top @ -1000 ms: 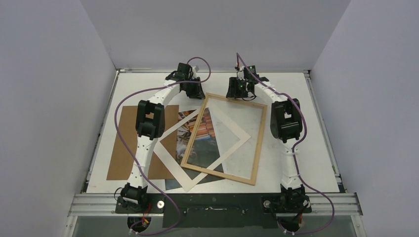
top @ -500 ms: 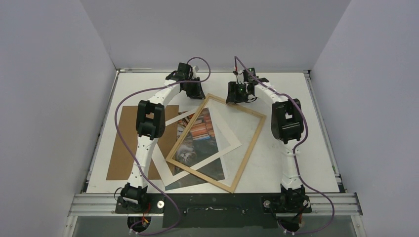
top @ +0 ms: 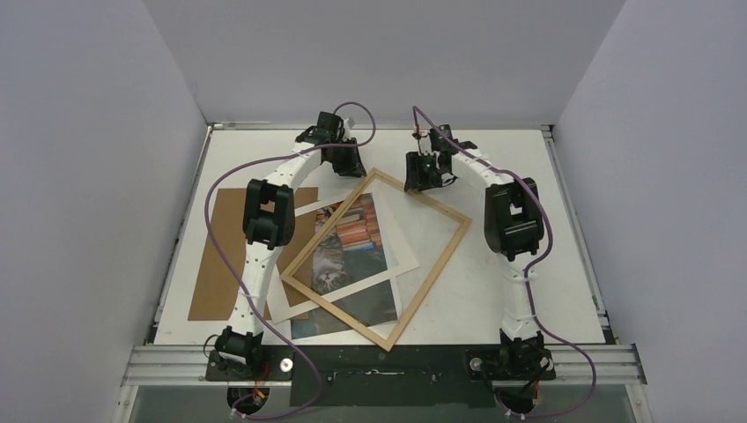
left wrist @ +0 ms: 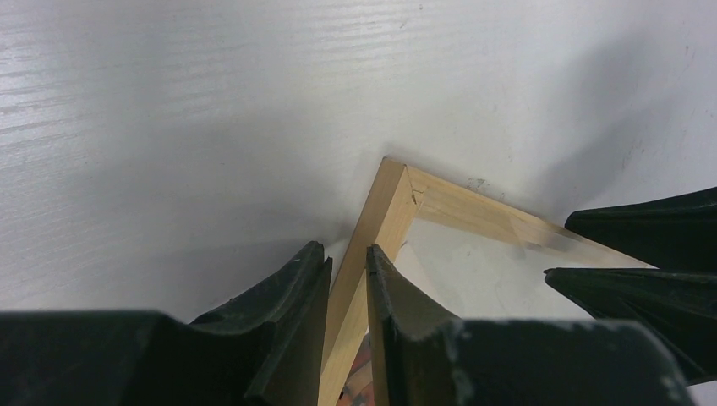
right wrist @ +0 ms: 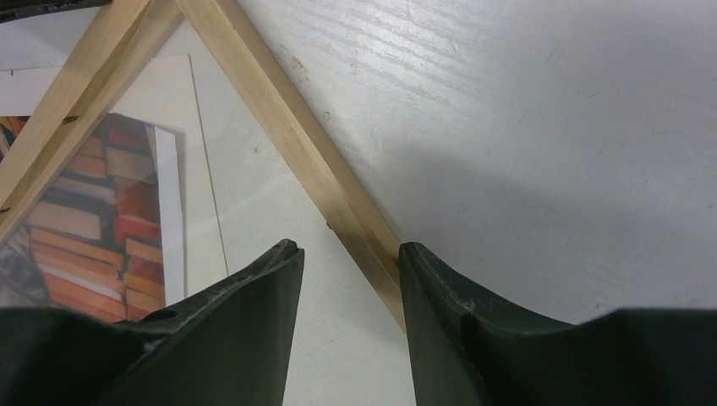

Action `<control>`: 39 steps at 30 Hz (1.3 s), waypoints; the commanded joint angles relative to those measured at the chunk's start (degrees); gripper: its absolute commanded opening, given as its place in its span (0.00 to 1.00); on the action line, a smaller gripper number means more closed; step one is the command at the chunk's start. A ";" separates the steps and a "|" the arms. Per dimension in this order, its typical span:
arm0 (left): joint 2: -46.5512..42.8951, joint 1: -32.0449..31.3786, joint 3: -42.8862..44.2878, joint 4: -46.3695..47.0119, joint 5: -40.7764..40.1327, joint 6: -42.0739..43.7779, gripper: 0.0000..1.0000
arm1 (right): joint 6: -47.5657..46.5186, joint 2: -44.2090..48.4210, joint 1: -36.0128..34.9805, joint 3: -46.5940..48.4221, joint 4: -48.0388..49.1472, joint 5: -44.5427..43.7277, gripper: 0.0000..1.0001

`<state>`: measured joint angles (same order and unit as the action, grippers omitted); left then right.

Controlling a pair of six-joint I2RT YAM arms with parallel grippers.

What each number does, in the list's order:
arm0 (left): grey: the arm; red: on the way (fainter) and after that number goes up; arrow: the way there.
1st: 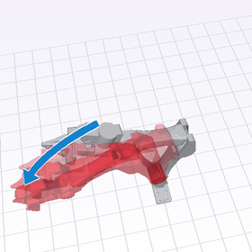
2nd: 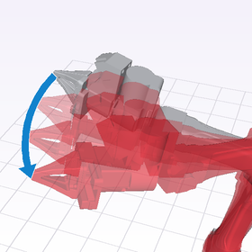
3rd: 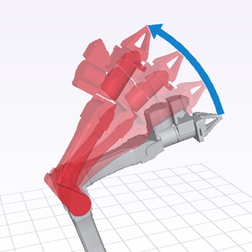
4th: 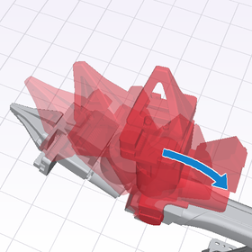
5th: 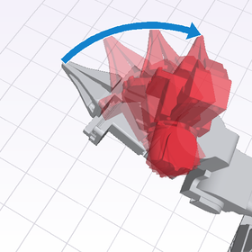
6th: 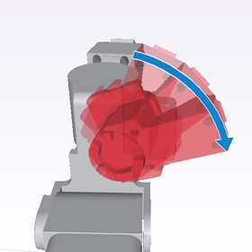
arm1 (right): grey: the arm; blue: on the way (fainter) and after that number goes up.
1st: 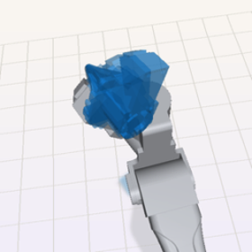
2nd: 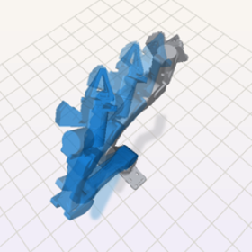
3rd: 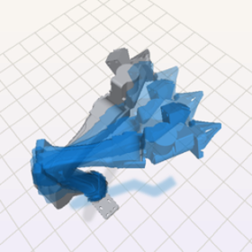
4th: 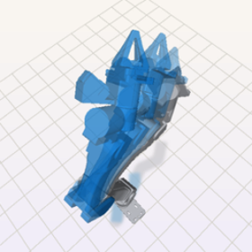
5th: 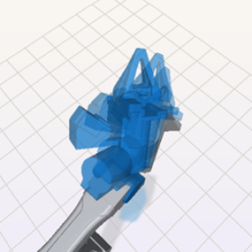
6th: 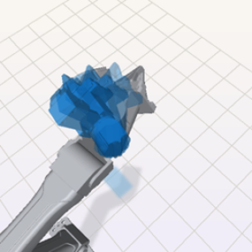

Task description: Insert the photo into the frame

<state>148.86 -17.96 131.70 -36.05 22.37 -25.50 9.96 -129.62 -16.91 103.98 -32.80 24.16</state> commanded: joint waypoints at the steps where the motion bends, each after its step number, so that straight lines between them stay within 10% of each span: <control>1: 2.05 0.29 1.24 -2.70 -2.95 0.95 0.21 | -0.70 5.27 -1.65 -0.94 -3.17 -0.43 0.46; 27: 1.99 1.55 2.93 -3.64 -1.00 0.63 0.21 | 1.73 8.06 -1.93 -2.53 -3.88 -1.01 0.52; 39: -6.72 2.92 4.91 -7.97 -0.38 2.45 0.43 | 5.84 11.66 1.75 -5.28 -3.62 -3.56 0.52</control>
<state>149.03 -15.57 135.06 -40.97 22.31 -24.77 14.46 -124.14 -16.16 99.96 -37.39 21.50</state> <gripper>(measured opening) 0.405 0.526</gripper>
